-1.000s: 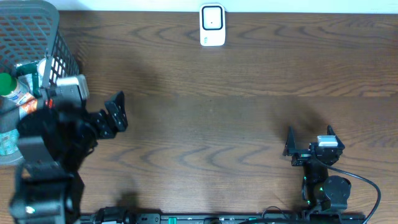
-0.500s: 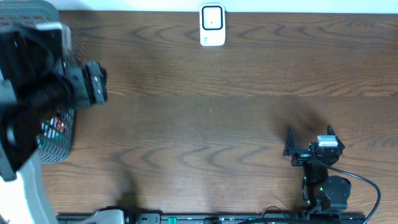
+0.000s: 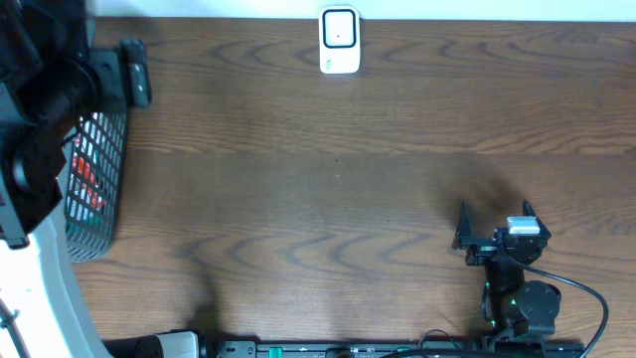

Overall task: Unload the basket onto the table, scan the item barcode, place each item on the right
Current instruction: 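Reach the left gripper into the grey basket toward the Kleenex pack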

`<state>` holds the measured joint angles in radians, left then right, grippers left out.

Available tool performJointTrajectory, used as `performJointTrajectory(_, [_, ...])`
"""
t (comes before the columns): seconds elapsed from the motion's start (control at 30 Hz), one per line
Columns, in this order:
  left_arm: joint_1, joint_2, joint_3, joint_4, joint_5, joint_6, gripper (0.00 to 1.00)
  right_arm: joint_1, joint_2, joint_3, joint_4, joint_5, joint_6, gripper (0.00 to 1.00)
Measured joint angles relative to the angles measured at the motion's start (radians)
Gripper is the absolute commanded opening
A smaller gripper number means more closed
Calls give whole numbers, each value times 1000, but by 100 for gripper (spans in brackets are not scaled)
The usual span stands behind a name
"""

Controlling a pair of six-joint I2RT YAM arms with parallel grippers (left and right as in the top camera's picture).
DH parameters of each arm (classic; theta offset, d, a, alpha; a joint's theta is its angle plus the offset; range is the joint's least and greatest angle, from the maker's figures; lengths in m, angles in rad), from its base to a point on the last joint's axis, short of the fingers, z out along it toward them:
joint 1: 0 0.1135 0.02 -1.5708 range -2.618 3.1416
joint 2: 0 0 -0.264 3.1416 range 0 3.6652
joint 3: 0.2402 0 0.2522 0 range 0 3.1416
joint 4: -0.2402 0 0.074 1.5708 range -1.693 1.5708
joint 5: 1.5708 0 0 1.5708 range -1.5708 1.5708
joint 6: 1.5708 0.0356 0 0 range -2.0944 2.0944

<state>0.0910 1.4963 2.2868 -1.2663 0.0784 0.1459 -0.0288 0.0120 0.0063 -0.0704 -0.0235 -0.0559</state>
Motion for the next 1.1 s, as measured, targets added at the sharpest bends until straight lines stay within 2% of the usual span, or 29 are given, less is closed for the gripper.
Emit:
performJointTrajectory(0.03, [2, 0, 0, 10, -23, -24, 59, 0, 0, 0, 0, 0, 0, 99])
performJointTrajectory(0.07, [8, 1, 0, 14, -44, -42, 58, 0, 0, 0, 0, 0, 0, 99])
performJointTrajectory(0.2, [71, 15, 2, 10, -97, -114, 59, 0, 0, 0, 0, 0, 0, 99])
performJointTrajectory(0.4, [259, 98, 3, 48, -128, -227, 61, 0, 0, 0, 0, 0, 0, 99])
performJointTrajectory(0.57, [415, 203, 3, 55, -138, -311, 73, 0, 0, 0, 0, 0, 0, 99])
performJointTrajectory(0.67, [474, 268, 3, 50, -139, -336, 76, 0, 0, 0, 0, 0, 0, 99])
performJointTrajectory(0.77, [504, 335, 3, 39, -138, -355, 79, 0, 0, 0, 0, 0, 0, 99])
performJointTrajectory(1.1, [511, 516, 3, 21, -138, -360, 80, 0, 0, 0, 0, 0, 0, 99])
